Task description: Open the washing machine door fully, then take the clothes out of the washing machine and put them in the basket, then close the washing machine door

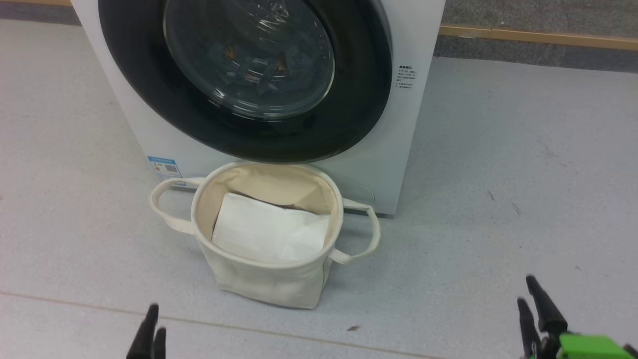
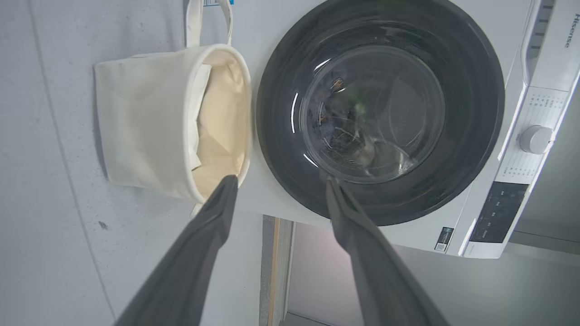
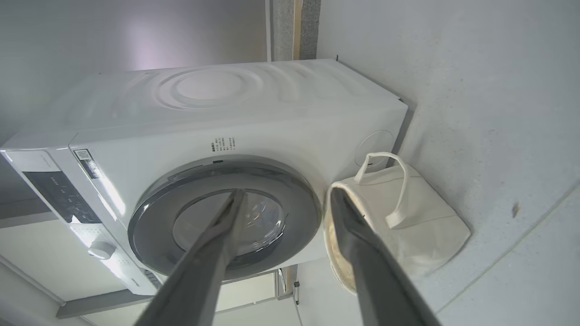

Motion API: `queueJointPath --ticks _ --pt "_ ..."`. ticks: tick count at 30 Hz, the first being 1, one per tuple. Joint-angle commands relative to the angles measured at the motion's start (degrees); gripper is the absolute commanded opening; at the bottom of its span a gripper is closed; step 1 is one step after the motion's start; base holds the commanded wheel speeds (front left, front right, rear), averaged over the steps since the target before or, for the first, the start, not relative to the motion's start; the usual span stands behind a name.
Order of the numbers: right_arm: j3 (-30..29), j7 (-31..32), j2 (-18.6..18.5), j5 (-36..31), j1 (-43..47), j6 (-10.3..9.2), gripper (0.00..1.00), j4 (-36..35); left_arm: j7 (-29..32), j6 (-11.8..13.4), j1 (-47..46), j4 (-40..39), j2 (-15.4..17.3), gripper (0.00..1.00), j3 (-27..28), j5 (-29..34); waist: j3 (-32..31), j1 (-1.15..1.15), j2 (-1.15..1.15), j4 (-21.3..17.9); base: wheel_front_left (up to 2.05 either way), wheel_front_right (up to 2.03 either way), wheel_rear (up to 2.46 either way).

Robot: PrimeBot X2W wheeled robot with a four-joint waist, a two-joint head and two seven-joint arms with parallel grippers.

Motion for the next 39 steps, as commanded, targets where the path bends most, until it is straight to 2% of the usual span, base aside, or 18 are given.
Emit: queueJointPath --ticks 1,6,11,23,29,39 --pt "0.4 -0.4 -0.1 0.2 -1.1 0.01 1.0 -1.2 -0.4 0.1 -1.0 -1.3 0.1 1.0 0.2 0.2 0.0 0.01 0.0 0.1 0.0 0.0 0.0" --pt "1.0 -1.1 -0.1 0.4 -1.5 0.01 1.0 -1.4 -1.1 0.1 -1.3 -1.7 0.1 1.0 0.4 0.6 -0.1 0.13 0.0 0.2 0.0 0.0 0.0" --pt "1.7 -1.9 -0.1 0.7 -2.0 0.01 1.0 -1.6 -1.9 0.3 -1.5 -2.2 0.1 1.0 0.6 1.0 -0.1 0.01 0.0 0.3 0.0 0.0 0.0" --pt "2.9 -4.0 -0.2 -0.6 -3.2 0.01 1.0 -2.5 -3.9 0.8 -2.1 -3.7 0.2 1.0 1.3 2.9 -0.1 0.0 0.0 0.6 0.0 0.0 0.0" --pt "3.2 -5.0 -0.2 -3.9 -3.9 0.01 1.0 -3.3 -5.0 1.1 -2.5 -4.8 0.8 1.0 1.0 6.2 -0.2 0.0 0.0 0.8 0.0 0.0 0.0" --pt "4.1 -6.6 -0.3 -13.7 -4.9 0.01 1.0 -5.5 -6.6 2.1 -3.5 -6.8 2.6 1.0 -0.2 13.2 -0.5 0.0 0.0 1.2 0.0 0.0 0.0"
